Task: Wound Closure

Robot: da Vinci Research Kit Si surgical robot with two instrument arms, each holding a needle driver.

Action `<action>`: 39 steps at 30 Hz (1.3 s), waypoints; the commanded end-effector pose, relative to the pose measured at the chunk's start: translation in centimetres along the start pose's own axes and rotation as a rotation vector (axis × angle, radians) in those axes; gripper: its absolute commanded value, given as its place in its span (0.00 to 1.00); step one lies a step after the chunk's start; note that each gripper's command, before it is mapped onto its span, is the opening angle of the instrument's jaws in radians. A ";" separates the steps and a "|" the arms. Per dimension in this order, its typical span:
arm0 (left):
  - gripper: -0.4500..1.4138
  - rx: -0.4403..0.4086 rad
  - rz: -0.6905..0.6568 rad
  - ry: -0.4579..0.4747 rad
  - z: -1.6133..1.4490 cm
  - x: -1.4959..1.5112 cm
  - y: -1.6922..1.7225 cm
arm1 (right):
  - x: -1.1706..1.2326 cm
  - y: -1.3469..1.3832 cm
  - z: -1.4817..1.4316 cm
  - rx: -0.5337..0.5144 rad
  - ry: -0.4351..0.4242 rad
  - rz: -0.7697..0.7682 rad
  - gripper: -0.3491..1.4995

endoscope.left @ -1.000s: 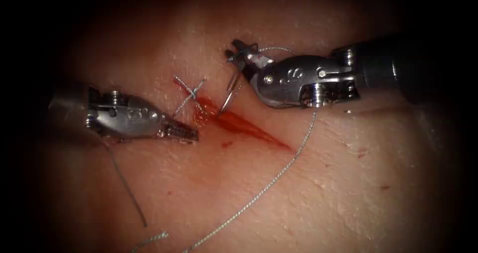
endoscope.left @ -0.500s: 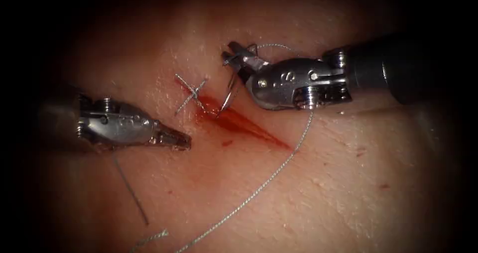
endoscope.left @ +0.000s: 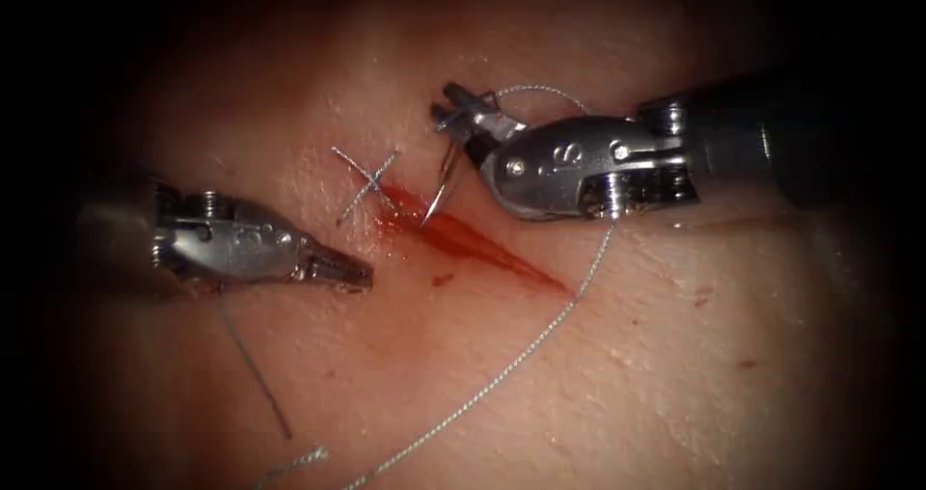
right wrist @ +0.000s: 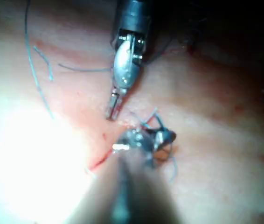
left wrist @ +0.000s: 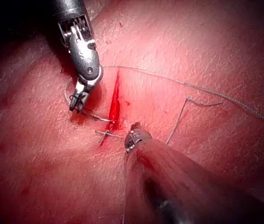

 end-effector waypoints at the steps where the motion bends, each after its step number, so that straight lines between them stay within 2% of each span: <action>1: 0.13 -0.002 0.001 0.001 0.09 -0.02 0.02 | -0.06 -0.02 0.04 -0.002 -0.004 0.000 0.00; 6: 0.12 -0.005 0.002 0.001 0.09 -0.03 0.02 | -0.15 0.09 0.04 -0.014 -0.017 0.000 0.00; 14: 0.12 -0.005 0.002 0.001 0.10 -0.03 0.05 | -0.17 0.12 0.09 -0.025 -0.022 -0.010 0.00; 21: 0.12 -0.009 0.000 0.001 0.07 0.00 0.05 | -0.21 -0.14 0.16 -0.015 -0.034 -0.037 0.00; 29: 0.12 -0.010 -0.001 0.002 0.05 0.01 0.06 | -0.23 -0.24 0.17 -0.005 -0.035 -0.057 0.00; 39: 0.12 -0.007 -0.002 0.001 0.08 0.02 0.07 | -0.04 -0.18 0.10 -0.005 -0.006 -0.035 0.00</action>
